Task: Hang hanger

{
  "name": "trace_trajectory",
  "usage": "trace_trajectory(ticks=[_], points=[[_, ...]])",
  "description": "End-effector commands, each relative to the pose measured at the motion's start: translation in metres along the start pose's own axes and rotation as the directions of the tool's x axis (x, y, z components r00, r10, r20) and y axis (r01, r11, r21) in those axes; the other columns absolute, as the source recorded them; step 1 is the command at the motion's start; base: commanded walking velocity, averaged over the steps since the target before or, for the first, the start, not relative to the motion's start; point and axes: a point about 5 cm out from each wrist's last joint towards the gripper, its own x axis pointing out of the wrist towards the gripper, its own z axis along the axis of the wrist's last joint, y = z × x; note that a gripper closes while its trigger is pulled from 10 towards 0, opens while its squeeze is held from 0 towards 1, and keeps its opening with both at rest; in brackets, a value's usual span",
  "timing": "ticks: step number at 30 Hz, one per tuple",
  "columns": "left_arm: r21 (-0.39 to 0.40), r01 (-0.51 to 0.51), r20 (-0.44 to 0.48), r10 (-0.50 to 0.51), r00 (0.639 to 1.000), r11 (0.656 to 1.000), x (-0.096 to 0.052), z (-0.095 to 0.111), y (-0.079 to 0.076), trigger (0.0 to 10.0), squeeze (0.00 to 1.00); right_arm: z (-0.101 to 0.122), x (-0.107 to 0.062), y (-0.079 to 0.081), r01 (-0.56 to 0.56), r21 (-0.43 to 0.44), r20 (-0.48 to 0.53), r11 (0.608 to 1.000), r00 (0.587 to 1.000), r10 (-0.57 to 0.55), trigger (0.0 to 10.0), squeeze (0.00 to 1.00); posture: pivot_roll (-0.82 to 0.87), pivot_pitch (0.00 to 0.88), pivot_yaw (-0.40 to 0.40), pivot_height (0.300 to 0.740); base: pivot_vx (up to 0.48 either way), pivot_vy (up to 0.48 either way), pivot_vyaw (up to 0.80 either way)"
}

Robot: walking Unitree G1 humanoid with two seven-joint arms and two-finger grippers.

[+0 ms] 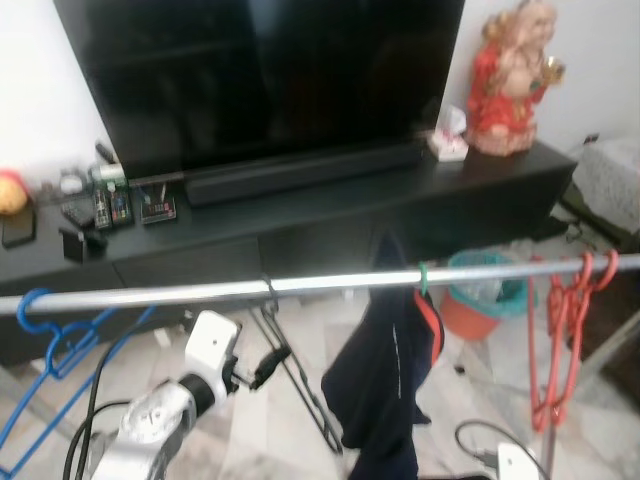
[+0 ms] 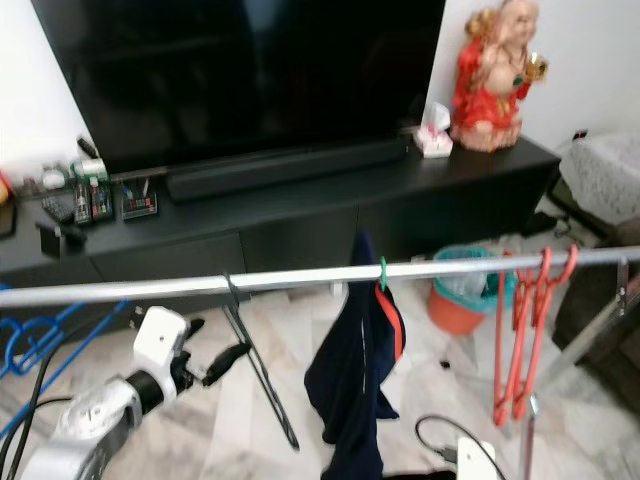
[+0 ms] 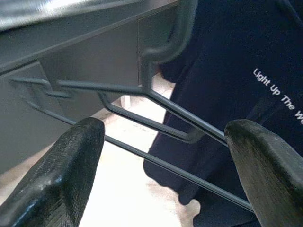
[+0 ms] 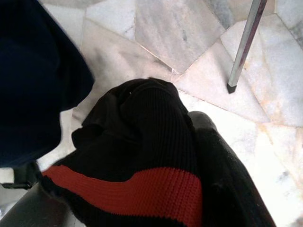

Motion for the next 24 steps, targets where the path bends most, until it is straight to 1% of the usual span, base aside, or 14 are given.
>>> trace_trajectory(ticks=[1,5,7,10,14,16,20,21,22,23,24], points=[[0.018,-0.025,0.004,0.025,1.0,1.0,-0.002,0.002,0.005,10.0,0.0,0.004,0.001,-0.001,0.002,0.006,0.013,1.0,1.0,-0.002,10.0,0.0,0.14,0.0,-0.039,0.74,0.0,0.0,0.0],[-0.008,-0.023,0.008,0.023,1.0,1.0,-0.003,0.003,0.007,10.0,0.0,0.005,0.001,-0.001,0.001,0.006,0.014,1.0,1.0,-0.001,10.0,0.0,0.14,0.0,-0.038,0.74,0.0,0.0,0.0],[-0.015,-0.001,0.006,0.001,1.0,1.0,-0.003,0.006,0.005,10.0,0.0,0.005,0.001,0.0,0.0,0.006,0.014,1.0,1.0,0.0,10.0,0.0,0.14,0.0,-0.037,0.74,0.0,0.0,0.0],[-0.035,0.03,0.029,-0.029,0.999,0.999,-0.002,0.014,0.002,10.0,0.0,0.005,0.001,0.0,0.0,0.006,0.014,1.0,1.0,0.0,10.0,0.0,0.14,0.0,-0.038,0.74,0.0,0.0,0.0],[-0.03,0.049,0.028,-0.048,0.998,0.998,-0.001,0.017,0.0,10.0,0.0,0.005,0.001,0.0,0.0,0.006,0.014,1.0,1.0,0.0,10.0,0.0,0.14,0.0,-0.039,0.74,0.0,0.0,0.0],[-0.04,0.108,0.036,-0.106,0.994,0.993,0.0,0.025,-0.007,10.0,0.0,0.005,0.001,0.0,-0.001,0.006,0.015,1.0,1.0,0.001,10.0,0.0,0.14,0.0,-0.038,0.74,0.0,0.0,0.0],[-0.043,0.143,0.037,-0.141,0.989,0.989,0.001,0.028,-0.012,10.0,0.0,0.005,0.001,0.0,-0.003,0.006,0.015,1.0,1.0,0.002,10.0,0.0,0.14,0.0,-0.036,0.74,0.0,0.0,0.0],[-0.044,0.157,0.035,-0.155,0.987,0.987,0.002,0.029,-0.014,10.0,0.0,0.005,0.001,0.0,-0.003,0.007,0.015,1.0,1.0,0.003,10.0,0.0,0.14,0.0,-0.036,0.74,0.0,0.0,0.0],[-0.016,0.15,0.004,-0.15,0.989,0.989,0.004,0.027,-0.015,10.0,0.0,0.005,0.001,0.0,-0.003,0.007,0.015,1.0,1.0,0.002,10.0,0.0,0.14,0.0,-0.036,0.74,0.0,0.0,0.0],[-0.016,0.15,0.004,-0.15,0.989,0.989,0.004,0.027,-0.015,10.0,0.0,0.005,0.001,0.0,-0.003,0.007,0.015,1.0,1.0,0.002,10.0,0.0,0.14,0.0,-0.036,0.74,0.0,0.0,0.0],[0.0,0.132,-0.029,-0.132,0.991,0.991,0.007,0.025,-0.015,10.0,0.0,0.005,0.001,0.0,-0.003,0.007,0.015,1.0,1.0,0.003,10.0,0.0,0.14,0.0,-0.036,0.74,0.0,0.0,0.0]])
